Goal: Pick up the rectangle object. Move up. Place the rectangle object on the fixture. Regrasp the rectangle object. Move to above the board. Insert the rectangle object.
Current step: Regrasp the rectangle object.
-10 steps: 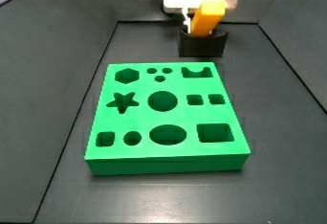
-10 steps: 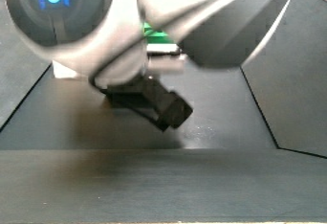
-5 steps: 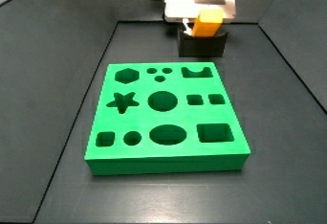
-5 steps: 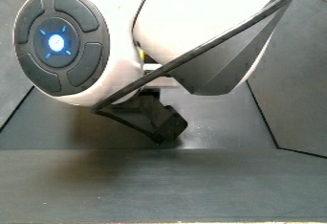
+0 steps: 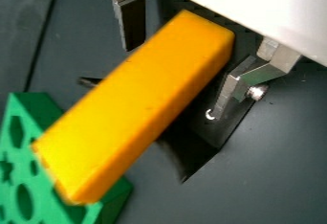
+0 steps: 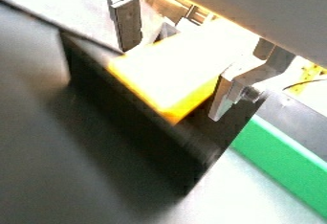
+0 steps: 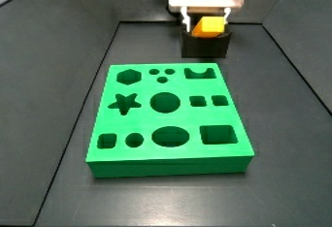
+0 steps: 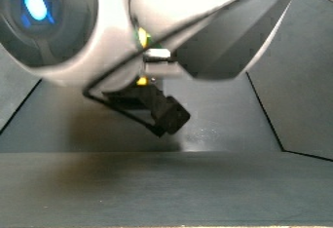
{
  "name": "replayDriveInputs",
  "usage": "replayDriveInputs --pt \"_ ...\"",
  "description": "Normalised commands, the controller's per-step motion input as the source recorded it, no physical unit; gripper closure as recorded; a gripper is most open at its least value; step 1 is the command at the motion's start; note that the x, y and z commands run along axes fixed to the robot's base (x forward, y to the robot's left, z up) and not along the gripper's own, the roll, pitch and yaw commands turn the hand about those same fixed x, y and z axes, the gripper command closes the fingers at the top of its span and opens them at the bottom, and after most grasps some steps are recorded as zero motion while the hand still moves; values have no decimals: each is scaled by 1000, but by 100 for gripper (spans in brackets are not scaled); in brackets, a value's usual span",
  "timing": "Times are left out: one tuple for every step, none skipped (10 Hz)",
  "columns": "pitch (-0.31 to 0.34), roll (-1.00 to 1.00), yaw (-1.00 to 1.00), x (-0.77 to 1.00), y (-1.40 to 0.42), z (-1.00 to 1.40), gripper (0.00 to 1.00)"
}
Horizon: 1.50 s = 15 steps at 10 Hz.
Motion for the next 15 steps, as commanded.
replayDriveInputs --pt "0 37 16 -40 -3 1000 0" --pt "7 40 20 -43 -2 925 0" --pt "23 42 20 -40 2 690 0" --pt "34 46 20 -34 2 507 0" --pt "50 48 15 -29 0 263 0" --pt "62 1000 37 -10 -934 1000 0" --pt "61 1000 36 -7 -990 1000 0" --pt "49 1000 34 -40 -1000 988 0" --pt "42 1000 33 -59 -1000 962 0" --pt "40 1000 32 -62 -1000 939 0" --pt "38 1000 32 -60 -1000 880 0" --pt "37 1000 32 -63 -1000 815 0" --pt "34 1000 32 -54 -792 536 0" --pt "30 1000 33 -37 -516 213 0" --pt "28 1000 33 -18 -309 96 0"
